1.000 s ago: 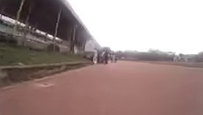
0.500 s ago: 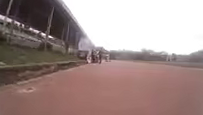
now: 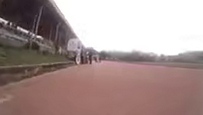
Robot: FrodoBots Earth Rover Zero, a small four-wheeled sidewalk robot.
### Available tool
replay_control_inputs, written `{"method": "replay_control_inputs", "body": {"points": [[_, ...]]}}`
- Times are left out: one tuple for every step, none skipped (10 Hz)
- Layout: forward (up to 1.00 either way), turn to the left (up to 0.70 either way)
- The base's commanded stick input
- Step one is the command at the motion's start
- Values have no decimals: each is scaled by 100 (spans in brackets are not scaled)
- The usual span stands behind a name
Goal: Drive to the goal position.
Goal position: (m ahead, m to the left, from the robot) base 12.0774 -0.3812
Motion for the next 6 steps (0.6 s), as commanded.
{"method": "replay_control_inputs", "body": {"points": [[70,1],[70,1],[70,1],[70,-2],[70,-6],[70,-12]]}}
